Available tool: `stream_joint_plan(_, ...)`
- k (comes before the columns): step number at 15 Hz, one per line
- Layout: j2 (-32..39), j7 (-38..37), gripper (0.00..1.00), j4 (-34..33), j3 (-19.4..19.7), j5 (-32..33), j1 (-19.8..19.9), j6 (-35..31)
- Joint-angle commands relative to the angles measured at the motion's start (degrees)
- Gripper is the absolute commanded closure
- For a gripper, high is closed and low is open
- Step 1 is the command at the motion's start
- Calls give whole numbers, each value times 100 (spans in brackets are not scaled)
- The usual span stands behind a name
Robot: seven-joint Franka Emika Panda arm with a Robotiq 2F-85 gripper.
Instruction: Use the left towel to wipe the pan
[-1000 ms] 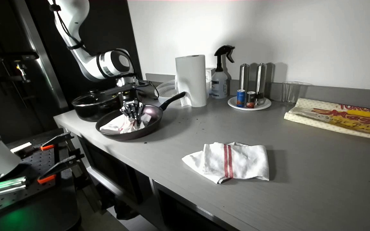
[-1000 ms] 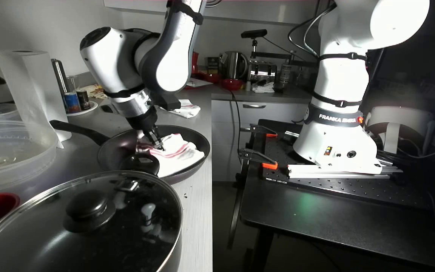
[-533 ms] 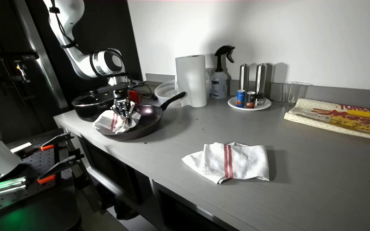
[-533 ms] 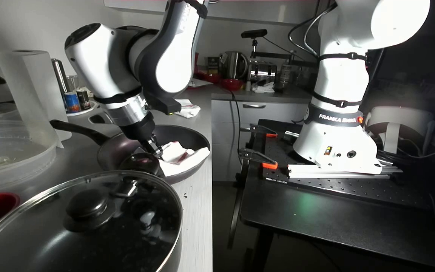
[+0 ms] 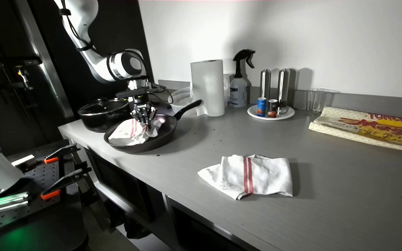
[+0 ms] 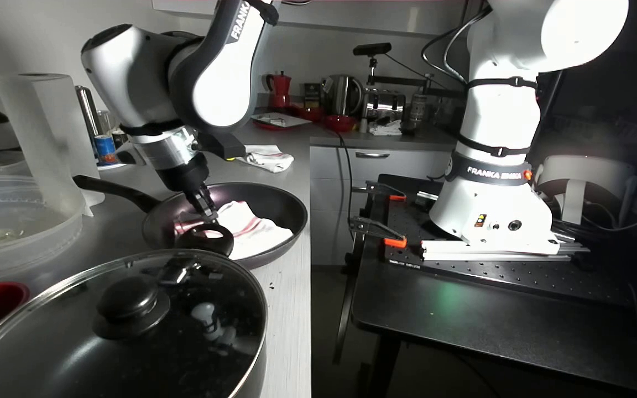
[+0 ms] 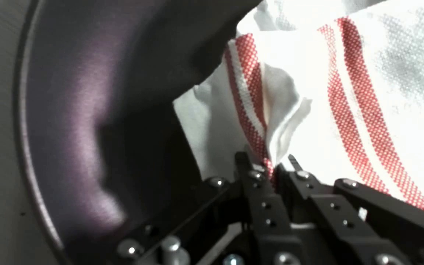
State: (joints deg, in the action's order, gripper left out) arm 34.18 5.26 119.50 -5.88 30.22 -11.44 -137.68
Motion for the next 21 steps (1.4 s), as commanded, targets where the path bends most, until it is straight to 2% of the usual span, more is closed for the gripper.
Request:
stream_joint_plan(1, 365, 89, 97, -487, 239, -277, 161, -200)
stream_joint_plan(5, 596, 69, 97, -723, 406, -464, 339, -345)
stream_joint_plan(10, 609, 30, 97, -729, 454, -523, 359, -423)
stream_joint_plan(14, 677, 18, 97, -713, 407, -487, 244, -413)
stream_joint_plan(21, 862, 77, 97, -1034, 209, -449, -176, -211)
